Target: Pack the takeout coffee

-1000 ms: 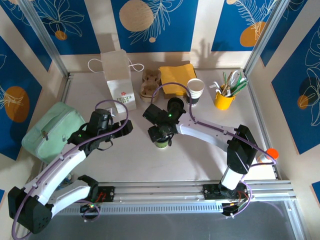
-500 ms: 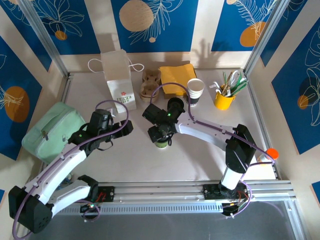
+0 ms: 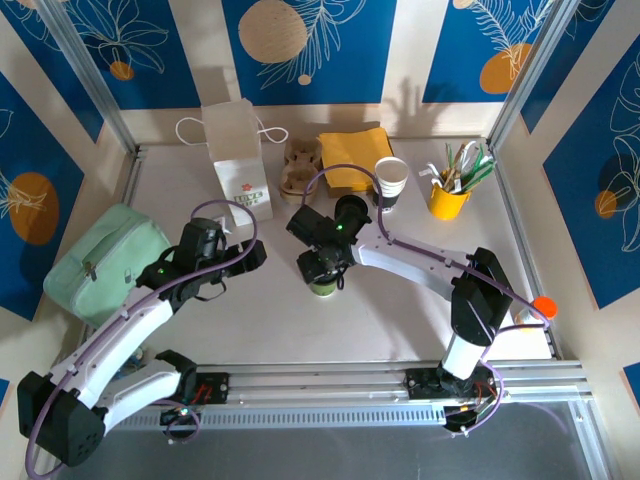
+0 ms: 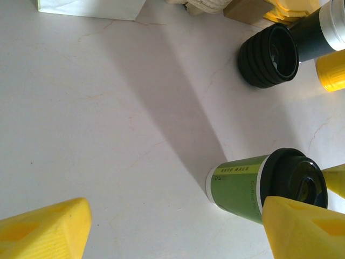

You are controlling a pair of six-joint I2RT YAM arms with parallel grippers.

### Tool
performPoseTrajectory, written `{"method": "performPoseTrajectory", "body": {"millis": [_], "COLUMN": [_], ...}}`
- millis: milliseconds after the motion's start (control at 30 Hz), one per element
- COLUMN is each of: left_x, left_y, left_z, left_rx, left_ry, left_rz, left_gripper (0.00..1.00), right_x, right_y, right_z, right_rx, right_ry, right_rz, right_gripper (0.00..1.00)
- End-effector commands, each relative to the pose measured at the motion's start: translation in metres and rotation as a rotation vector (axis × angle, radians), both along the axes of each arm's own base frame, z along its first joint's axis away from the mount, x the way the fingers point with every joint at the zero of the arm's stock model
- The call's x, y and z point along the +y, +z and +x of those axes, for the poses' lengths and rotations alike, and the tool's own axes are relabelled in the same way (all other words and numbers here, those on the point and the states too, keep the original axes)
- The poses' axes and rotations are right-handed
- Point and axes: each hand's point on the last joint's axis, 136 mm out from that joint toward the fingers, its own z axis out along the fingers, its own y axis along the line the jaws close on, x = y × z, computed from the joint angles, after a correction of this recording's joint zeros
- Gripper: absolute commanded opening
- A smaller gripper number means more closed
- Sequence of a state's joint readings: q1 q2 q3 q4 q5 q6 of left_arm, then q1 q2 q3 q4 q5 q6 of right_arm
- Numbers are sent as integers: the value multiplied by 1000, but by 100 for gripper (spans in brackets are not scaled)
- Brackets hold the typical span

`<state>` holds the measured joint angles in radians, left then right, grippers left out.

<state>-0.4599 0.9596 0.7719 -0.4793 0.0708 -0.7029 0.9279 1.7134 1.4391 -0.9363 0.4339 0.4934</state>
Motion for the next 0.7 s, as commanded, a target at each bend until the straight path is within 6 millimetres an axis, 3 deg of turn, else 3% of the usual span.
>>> {"method": "performPoseTrajectory", "body": {"millis": [0,267,400,667], "left_x": [1,5,5,4], "left_y": [1,4,4,9], "left_z": [0,-4,-3,-3], "left_rx": [0,-10,-13,-23], "left_ry": [6,9,10,4], "left_rz": [-15,-7,-9,-19], "left_gripper": [82,83,83,83], "right_x": [-23,-69,-107,-161], "right_y": [-6,0,1,6], "right_z": [1,28,51,89], "right_rx": [33,-7,-35,-63], "right_ry": [-18,-112,-222,-351], "right_rz": [-73,-84,-92,-75], "right_gripper": [72,72,72,72]}}
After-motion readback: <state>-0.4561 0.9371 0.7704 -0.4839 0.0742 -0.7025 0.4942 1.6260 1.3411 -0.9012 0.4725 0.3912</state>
